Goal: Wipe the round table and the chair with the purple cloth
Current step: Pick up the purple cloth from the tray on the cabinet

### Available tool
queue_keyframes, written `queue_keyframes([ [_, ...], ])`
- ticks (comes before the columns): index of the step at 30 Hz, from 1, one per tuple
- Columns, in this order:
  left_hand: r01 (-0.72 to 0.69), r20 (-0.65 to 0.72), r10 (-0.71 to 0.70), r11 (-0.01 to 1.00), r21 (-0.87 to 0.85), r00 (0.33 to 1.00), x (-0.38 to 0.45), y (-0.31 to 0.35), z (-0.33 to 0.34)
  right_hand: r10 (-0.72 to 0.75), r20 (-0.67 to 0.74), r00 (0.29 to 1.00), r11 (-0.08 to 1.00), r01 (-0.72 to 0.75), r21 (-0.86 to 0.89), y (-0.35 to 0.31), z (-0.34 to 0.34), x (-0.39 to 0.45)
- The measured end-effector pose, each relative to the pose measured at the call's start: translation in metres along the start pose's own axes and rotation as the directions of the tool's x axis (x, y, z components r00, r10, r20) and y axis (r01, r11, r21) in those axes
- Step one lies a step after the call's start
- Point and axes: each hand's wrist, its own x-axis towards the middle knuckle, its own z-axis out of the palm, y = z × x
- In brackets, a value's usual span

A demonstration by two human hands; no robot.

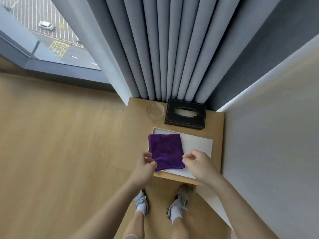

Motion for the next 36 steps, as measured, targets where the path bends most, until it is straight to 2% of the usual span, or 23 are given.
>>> queue_keyframes([
  [6, 0.047, -0.005, -0.047, 0.988, 0.145, 0.999, 0.087, -0.072, 0.013, 0.191, 0.015, 0.982, 0.982, -0.190, -0.021, 0.072, 0.051, 0.079],
  [9, 0.038, -0.035, -0.032, 0.983, 0.179, 0.999, 0.120, -0.094, 0.027, 0.257, -0.073, 0.964, 0.964, -0.261, -0.056, 0.103, 0.065, 0.103],
  [11, 0.001, -0.070, 0.014, 0.978, 0.210, 0.997, 0.132, -0.102, 0.038, 0.270, -0.138, 0.953, 0.959, -0.278, -0.046, 0.117, 0.074, 0.115],
  [13, -0.029, -0.127, 0.063, 0.966, 0.256, 0.990, 0.140, -0.109, 0.046, 0.268, -0.151, 0.951, 0.961, -0.275, -0.030, 0.124, 0.085, 0.126],
  [16, -0.029, -0.202, 0.079, 0.971, 0.238, 0.976, 0.150, -0.114, 0.052, 0.250, -0.164, 0.954, 0.968, -0.252, 0.009, 0.122, 0.100, 0.142],
  [19, -0.014, -0.174, 0.045, 0.984, 0.176, 0.984, 0.155, -0.111, 0.054, 0.264, -0.195, 0.944, 0.964, -0.264, 0.029, 0.106, 0.108, 0.149],
  [24, -0.043, -0.135, 0.081, 0.963, 0.266, 0.988, 0.141, -0.095, 0.047, 0.112, -0.084, 0.990, 0.994, -0.113, -0.006, 0.070, 0.098, 0.128],
  [28, -0.032, -0.140, 0.043, 0.996, 0.077, 0.989, 0.104, -0.065, 0.020, -0.020, -0.002, 1.000, 1.000, 0.020, -0.021, 0.031, 0.075, 0.097],
  [32, -0.058, -0.172, 0.052, 0.998, -0.029, 0.984, 0.044, -0.032, -0.024, -0.113, 0.064, 0.992, 0.990, 0.118, -0.082, -0.008, 0.056, 0.049],
  [34, -0.097, -0.192, 0.075, 0.989, -0.109, 0.979, 0.007, -0.017, -0.047, -0.154, 0.115, 0.981, 0.979, 0.167, -0.113, -0.025, 0.050, 0.022],
  [36, -0.153, -0.217, 0.097, 0.954, -0.258, 0.971, -0.029, -0.006, -0.065, -0.206, 0.158, 0.966, 0.965, 0.227, -0.128, -0.042, 0.047, -0.003],
])
